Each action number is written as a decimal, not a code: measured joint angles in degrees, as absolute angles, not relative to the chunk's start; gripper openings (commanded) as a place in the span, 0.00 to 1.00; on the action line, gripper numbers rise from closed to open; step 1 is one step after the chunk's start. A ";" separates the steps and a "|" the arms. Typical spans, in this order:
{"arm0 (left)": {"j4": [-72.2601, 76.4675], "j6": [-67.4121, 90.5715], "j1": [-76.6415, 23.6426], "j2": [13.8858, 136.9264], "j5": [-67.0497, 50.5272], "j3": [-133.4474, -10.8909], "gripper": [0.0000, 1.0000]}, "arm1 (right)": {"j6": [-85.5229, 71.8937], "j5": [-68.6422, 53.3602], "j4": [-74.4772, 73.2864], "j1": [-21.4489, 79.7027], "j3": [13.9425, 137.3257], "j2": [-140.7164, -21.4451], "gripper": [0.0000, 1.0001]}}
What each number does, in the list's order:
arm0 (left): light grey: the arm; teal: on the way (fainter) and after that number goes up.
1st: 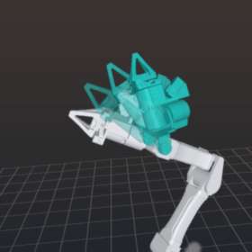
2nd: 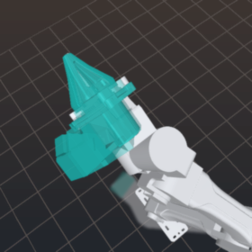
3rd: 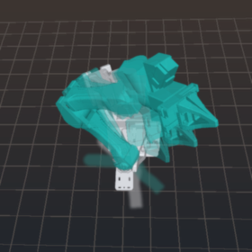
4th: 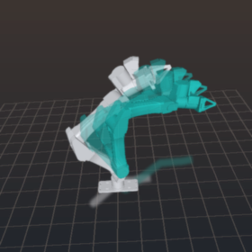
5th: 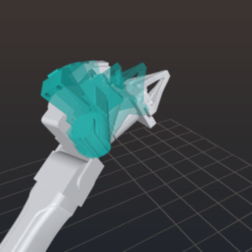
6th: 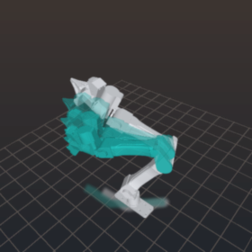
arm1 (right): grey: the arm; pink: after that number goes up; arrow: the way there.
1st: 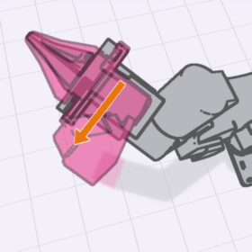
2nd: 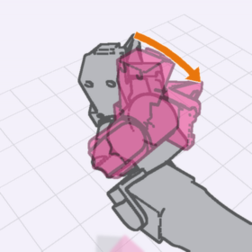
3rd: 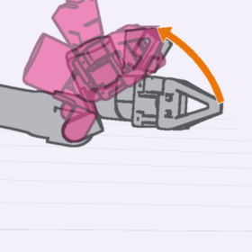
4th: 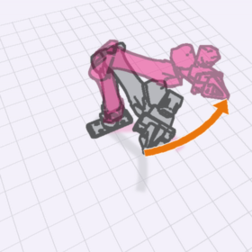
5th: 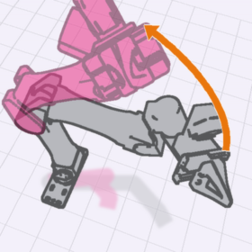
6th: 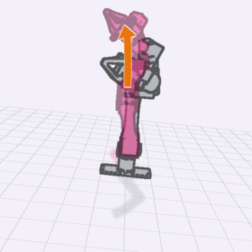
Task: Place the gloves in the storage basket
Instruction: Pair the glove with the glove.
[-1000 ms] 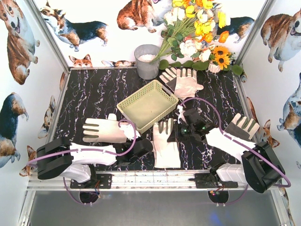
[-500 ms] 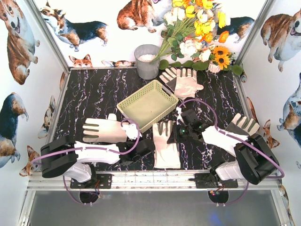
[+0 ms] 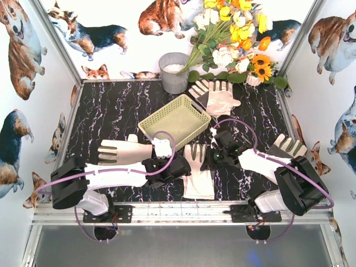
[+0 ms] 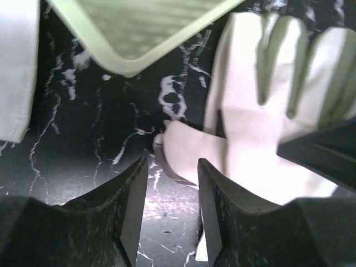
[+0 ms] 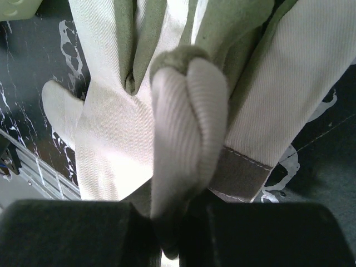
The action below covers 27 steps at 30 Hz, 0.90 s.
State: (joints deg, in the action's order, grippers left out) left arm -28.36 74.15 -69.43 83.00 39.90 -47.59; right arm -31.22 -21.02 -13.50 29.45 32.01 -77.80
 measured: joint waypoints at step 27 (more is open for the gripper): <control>-3.33 53.10 -68.10 91.90 20.73 -50.24 0.12 | -31.57 -20.91 -13.43 29.45 31.99 -78.00 0.00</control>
State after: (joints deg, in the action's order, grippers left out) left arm -3.33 53.10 -68.10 91.90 20.73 -50.24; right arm -31.57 -20.91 -13.43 29.45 31.99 -78.00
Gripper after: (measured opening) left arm 0.117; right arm 0.058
